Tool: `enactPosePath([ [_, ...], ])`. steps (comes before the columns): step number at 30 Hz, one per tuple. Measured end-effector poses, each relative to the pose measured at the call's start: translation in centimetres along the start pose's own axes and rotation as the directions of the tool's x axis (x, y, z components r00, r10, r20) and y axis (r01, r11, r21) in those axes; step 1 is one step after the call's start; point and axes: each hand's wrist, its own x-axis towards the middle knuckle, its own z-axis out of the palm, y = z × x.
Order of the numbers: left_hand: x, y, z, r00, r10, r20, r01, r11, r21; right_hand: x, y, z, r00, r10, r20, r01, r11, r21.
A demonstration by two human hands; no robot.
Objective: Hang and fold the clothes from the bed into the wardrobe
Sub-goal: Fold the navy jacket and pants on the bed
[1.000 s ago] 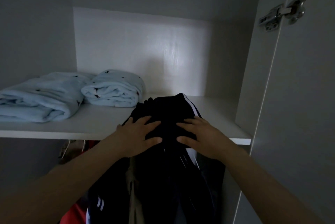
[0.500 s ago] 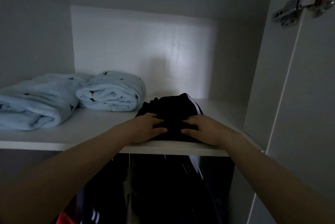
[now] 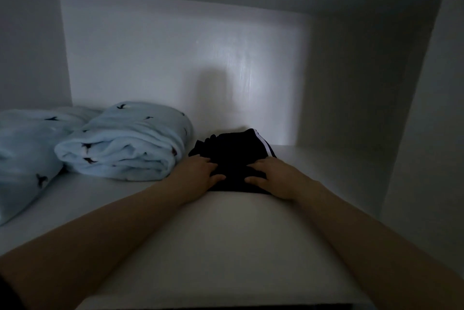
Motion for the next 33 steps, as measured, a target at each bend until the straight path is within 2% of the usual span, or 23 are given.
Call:
enactPosePath([
  [2, 1.4, -0.7, 0.8, 1.0, -0.014, -0.01, 0.015, 1.0, 0.008, 1.6, 0.6, 0.6, 1.0, 0.012, -0.024, -0.012, 1.0, -0.018],
  [7, 4.3, -2.3, 2.4, 0.997, -0.043, -0.057, 0.037, 0.995, -0.097, 3.9, 2.3, 2.3, 0.982, 0.083, -0.17, -0.075, 0.996, 0.052],
  [12, 5.0, -2.9, 2.9, 0.994, -0.031, -0.108, 0.015, 0.989, -0.146, 4.1, 3.0, 3.0, 0.968, 0.08, -0.238, -0.066, 0.996, 0.067],
  [20, 3.2, -1.5, 1.4, 0.985, -0.024, -0.172, 0.017, 0.999, -0.041, 2.8, 1.4, 2.2, 0.927, 0.18, -0.328, -0.178, 0.983, 0.037],
  [27, -1.8, 0.9, -1.6, 0.961, -0.071, -0.269, 0.004, 0.971, -0.239, -0.9, -0.3, -0.6, 0.885, 0.284, -0.368, -0.222, 0.954, 0.203],
  [33, -7.5, 3.5, -4.8, 0.943, -0.142, -0.302, -0.023, 0.875, -0.483, -6.3, -3.6, -3.0, 0.849, 0.31, -0.428, -0.128, 0.906, 0.404],
])
